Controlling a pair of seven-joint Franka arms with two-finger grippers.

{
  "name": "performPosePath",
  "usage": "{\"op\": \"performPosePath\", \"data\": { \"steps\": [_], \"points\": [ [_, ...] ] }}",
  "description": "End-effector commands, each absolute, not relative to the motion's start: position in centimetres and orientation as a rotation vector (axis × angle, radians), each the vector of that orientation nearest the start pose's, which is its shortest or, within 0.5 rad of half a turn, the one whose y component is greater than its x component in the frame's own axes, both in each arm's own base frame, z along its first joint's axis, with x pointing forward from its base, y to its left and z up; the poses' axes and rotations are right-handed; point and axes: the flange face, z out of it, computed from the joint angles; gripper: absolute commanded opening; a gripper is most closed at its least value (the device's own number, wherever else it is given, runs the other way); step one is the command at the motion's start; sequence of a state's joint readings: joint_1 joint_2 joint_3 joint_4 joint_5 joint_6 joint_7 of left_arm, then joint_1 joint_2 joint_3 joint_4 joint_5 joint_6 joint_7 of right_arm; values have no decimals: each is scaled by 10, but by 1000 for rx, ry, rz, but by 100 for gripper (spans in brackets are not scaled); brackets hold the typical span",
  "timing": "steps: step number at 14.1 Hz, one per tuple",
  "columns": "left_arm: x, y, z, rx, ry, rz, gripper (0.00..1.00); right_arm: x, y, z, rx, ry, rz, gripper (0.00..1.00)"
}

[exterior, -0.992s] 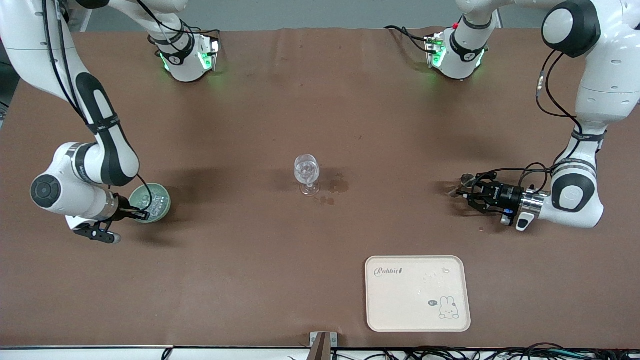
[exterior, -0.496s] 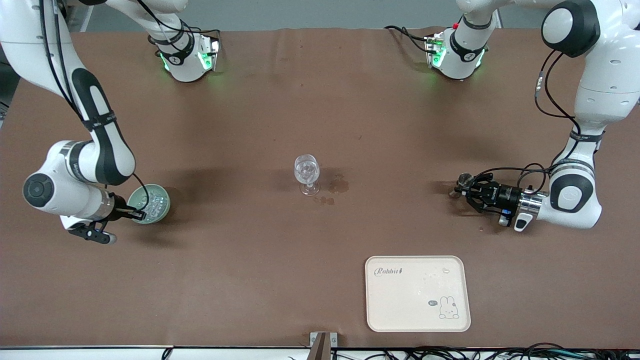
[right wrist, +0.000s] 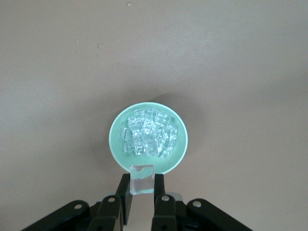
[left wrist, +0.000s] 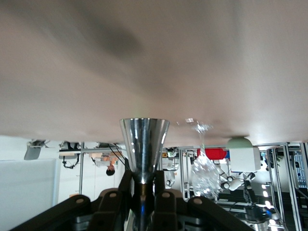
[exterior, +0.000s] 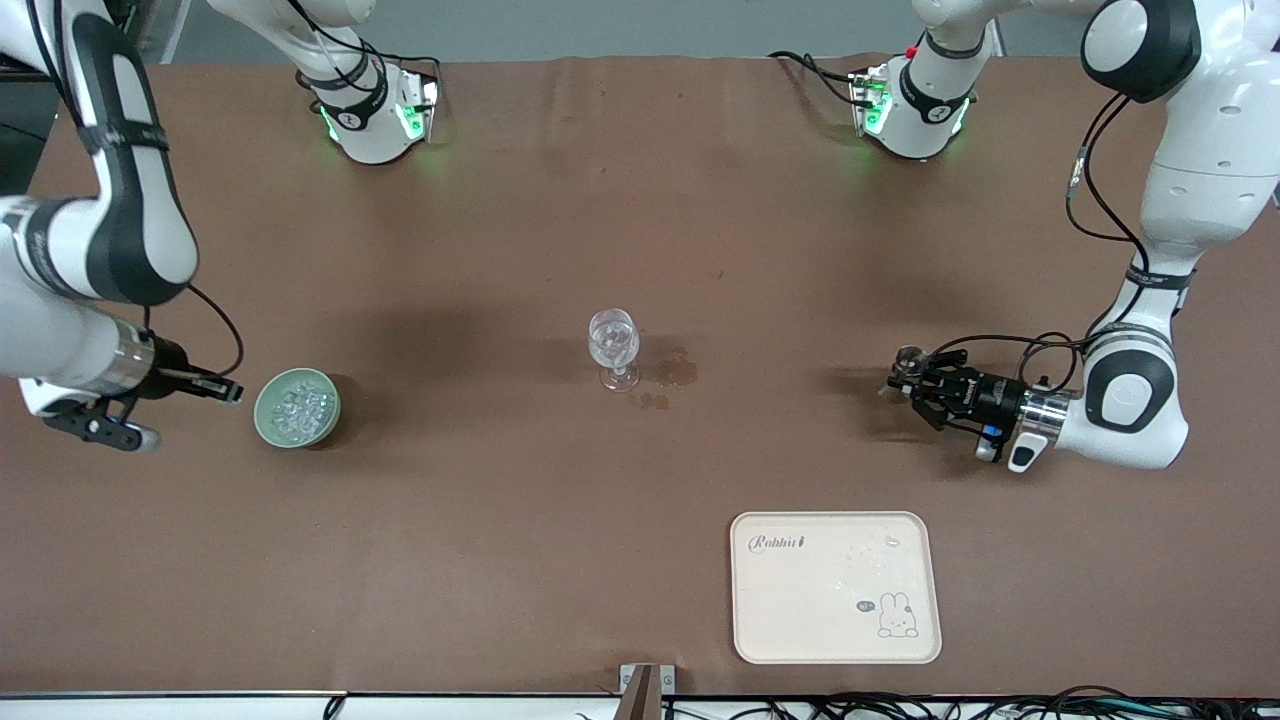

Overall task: Pour wine and add ice with both arms
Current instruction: 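Lift the ice cube with the right gripper while the left gripper carries the jigger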

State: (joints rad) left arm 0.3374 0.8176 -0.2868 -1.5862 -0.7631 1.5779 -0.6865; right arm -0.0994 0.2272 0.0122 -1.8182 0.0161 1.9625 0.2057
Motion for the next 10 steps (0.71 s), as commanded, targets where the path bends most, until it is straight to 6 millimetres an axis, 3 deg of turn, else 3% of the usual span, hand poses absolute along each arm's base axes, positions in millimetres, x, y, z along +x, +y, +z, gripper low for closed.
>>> {"op": "performPosePath", "data": {
  "steps": [1,2,6,10],
  "points": [
    [633,-73,233,1854,1197,-1249,0,586,-31,456,-3102,435,145,2],
    [636,-97,246,1851,1224,-1250,0,583,-20,473,-3115,403,178,1],
    [641,-162,287,1831,1299,-1212,0,560,22,533,-3133,290,120,0],
    [633,-221,322,1867,1346,-1166,0,525,24,572,-3133,263,48,0]
  ]
}}
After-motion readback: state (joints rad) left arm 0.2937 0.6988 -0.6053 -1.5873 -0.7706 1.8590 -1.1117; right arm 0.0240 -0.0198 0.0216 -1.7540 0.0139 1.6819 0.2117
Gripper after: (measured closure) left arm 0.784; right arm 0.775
